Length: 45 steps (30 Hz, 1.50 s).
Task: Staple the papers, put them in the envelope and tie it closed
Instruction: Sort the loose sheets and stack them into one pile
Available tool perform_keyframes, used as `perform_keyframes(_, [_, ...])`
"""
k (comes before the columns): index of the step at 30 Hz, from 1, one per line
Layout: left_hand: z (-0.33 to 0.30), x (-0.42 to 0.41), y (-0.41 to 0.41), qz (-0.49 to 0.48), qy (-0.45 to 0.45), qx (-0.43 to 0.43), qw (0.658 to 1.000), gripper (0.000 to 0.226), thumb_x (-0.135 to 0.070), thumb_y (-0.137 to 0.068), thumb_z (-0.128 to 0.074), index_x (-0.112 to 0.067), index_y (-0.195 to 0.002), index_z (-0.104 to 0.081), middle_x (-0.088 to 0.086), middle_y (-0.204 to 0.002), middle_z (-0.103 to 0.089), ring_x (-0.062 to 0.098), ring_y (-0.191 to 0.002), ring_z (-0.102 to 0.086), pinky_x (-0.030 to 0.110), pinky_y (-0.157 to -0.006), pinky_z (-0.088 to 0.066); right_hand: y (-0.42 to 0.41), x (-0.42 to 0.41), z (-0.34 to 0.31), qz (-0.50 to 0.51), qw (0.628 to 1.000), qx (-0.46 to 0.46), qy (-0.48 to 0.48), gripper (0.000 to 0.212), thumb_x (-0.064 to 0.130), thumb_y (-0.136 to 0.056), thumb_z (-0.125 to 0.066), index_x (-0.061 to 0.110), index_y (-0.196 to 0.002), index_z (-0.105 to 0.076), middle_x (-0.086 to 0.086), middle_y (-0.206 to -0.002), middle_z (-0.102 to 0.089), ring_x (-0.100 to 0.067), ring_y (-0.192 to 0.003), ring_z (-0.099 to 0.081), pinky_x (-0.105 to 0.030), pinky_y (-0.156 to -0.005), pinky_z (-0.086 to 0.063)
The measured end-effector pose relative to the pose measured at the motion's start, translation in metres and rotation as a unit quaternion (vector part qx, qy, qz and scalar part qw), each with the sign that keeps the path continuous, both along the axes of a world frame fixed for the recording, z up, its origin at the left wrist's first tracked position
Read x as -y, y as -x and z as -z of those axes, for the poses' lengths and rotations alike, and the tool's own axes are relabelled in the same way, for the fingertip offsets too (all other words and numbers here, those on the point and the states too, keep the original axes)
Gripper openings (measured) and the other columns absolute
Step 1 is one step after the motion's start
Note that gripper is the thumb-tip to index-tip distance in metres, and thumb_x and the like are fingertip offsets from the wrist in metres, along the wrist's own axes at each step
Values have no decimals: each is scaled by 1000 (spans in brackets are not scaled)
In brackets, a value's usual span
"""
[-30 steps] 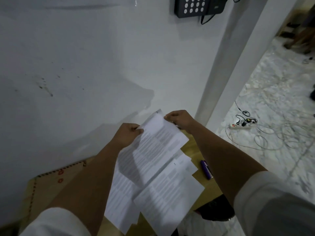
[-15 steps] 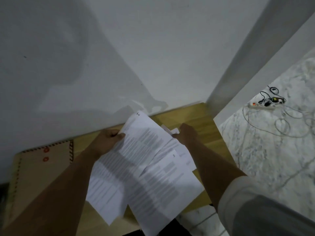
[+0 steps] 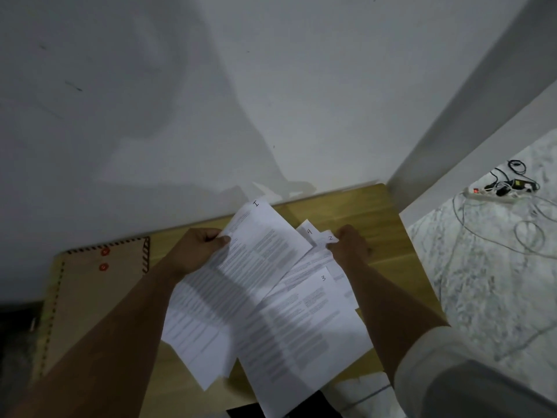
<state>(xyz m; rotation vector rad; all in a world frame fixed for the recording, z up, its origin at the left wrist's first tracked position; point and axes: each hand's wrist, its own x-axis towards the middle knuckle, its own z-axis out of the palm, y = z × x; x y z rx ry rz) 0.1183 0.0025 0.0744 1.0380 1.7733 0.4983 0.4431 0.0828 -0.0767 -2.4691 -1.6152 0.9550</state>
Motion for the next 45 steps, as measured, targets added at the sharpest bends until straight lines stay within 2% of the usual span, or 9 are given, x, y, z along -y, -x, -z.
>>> perform_keyframes(7, [-22,17,18,8,-26,-9,1000,16,-26,-100,-66,-24,-92,-80,-6,-84,-80,6,-69,-75,15,-58,-55,-3,8,-32,-9,989,-90,-116,21,19,-87,-72,22,-106,-63,7,-90,-65,-18,-84,-63,-30,-73,-48])
perform_keyframes(12, [-46,31,41,50,-89,-12,995,20,-26,-101,-65,-16,-97,-81,7,-89,-80,15,-78,-73,29,-75,-56,5,13,-89,-26,973,-100,-205,11,26,-92,-67,23,-101,-73,0,-95,-75,-22,-90,-67,-30,-75,-48])
perform_keyframes(18, [-96,53,68,98,-193,-8,976,50,-20,-103,-60,-28,-54,-52,-15,-54,-43,0,-50,-39,16,-53,-34,35,36,-183,-57,941,-156,-294,13,20,-91,-72,10,-96,-79,-2,-94,-77,-13,-88,-68,-11,-74,-44])
perform_keyframes(25, [-151,87,116,141,-284,13,948,43,-30,-104,-59,-15,-66,-47,2,-65,-39,13,-59,-38,21,-54,-31,103,74,-305,-129,903,-261,-315,16,15,-89,-74,28,-82,-79,15,-87,-77,4,-85,-69,-22,-84,-51])
perform_keyframes(31, [-194,112,138,125,-356,-15,926,46,-36,-102,-61,-17,-62,-52,-9,-58,-45,8,-51,-40,18,-53,-34,164,108,-377,-133,870,-372,-295,7,20,-90,-75,19,-89,-81,-4,-97,-77,-15,-83,-66,-34,-76,-52])
perform_keyframes(34, [-208,115,144,96,-383,-39,918,26,-38,-100,-63,-16,-96,-76,-6,-99,-72,10,-83,-68,28,-78,-53,188,120,-401,-151,861,-398,-278,11,26,-91,-74,18,-96,-80,-11,-104,-76,-19,-85,-66,-36,-79,-52])
perform_keyframes(39, [-228,117,152,79,-446,-61,889,19,-35,-99,-65,-19,-108,-72,-10,-138,-49,8,-122,-50,31,-101,-44,218,136,-432,-188,848,-423,-258,14,25,-93,-72,17,-101,-79,-4,-92,-73,-17,-82,-64,-35,-82,-54])
perform_keyframes(41, [-233,119,156,66,-444,-59,892,29,-36,-100,-65,-12,-113,-72,-10,-128,-59,6,-112,-56,30,-95,-47,227,141,-441,-200,844,-430,-250,15,25,-93,-70,16,-103,-78,-1,-92,-72,-16,-82,-63,-34,-79,-52])
perform_keyframes(45, [-241,125,161,52,-441,-88,892,44,-36,-101,-62,-7,-68,-65,-3,-59,-56,9,-53,-46,30,-59,-40,238,147,-452,-204,837,-436,-261,18,31,-96,-67,19,-104,-78,0,-97,-73,-17,-86,-64,-34,-78,-48])
